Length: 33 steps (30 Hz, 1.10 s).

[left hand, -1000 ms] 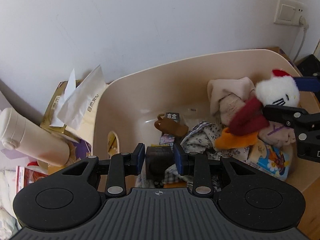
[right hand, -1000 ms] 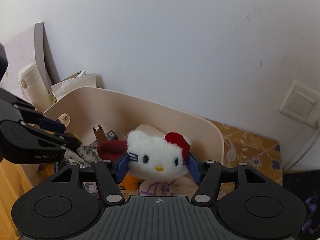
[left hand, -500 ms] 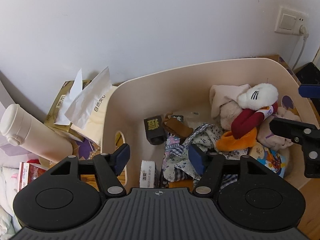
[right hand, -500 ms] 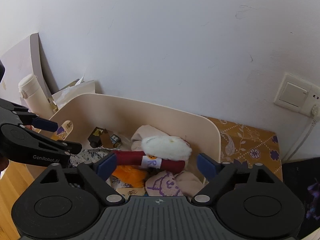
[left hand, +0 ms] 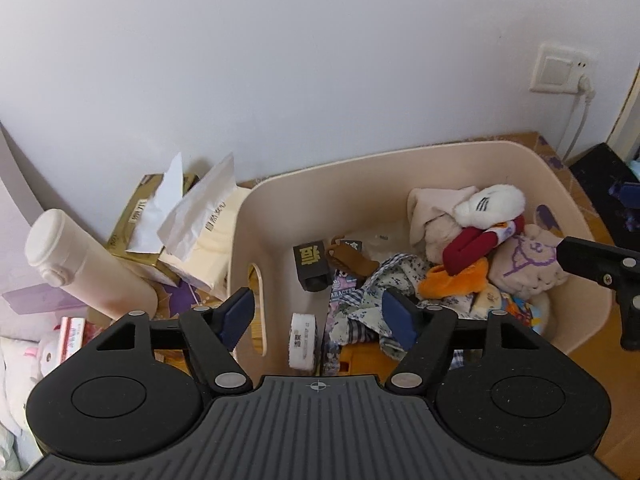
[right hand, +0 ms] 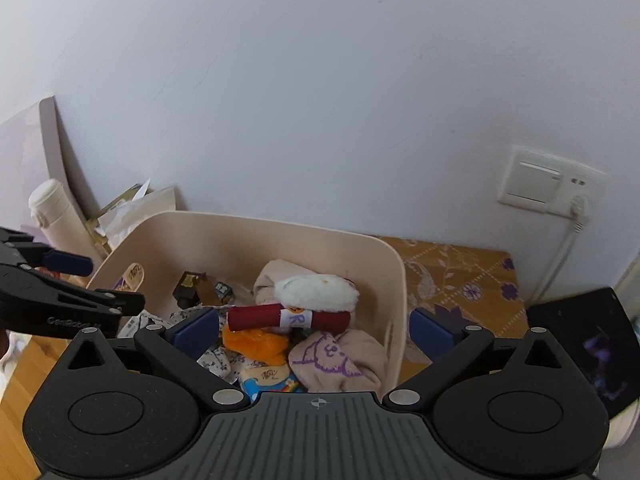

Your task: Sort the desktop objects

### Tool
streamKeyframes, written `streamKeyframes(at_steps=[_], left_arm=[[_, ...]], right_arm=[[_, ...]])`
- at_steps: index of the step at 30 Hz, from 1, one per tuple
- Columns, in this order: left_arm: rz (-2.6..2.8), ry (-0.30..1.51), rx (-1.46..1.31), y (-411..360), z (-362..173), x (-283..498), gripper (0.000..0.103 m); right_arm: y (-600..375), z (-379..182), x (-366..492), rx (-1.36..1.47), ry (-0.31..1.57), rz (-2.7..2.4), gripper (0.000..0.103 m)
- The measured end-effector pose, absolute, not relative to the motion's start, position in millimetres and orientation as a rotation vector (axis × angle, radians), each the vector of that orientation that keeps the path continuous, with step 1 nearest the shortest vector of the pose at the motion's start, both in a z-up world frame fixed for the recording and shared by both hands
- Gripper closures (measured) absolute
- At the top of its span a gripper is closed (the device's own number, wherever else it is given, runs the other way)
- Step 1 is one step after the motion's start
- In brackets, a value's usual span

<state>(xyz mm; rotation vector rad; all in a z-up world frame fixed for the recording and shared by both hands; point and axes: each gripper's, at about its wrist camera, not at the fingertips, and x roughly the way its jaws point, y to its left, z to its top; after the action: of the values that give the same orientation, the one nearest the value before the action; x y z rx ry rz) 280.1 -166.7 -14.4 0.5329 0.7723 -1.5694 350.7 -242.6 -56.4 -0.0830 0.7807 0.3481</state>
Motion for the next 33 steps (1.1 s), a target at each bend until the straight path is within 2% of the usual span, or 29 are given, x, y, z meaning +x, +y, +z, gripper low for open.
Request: streamKeyframes(at_steps=[4,19,33], left_arm=[[-1.589,0.763,0.491,-146,-3,286,0.025],[-1.583,0.729,0.43,-62,16,296,0.023],[-1.528,0.742,0.334,40,60,295,0.021]], right_arm=[[-247,-46,333,-0.036,0.767,0.308,0.0],[-262,-20,263,0.022,0.765,0.24,0.0],[-278,16,186,-0.012,0.785,0.245,0.0]])
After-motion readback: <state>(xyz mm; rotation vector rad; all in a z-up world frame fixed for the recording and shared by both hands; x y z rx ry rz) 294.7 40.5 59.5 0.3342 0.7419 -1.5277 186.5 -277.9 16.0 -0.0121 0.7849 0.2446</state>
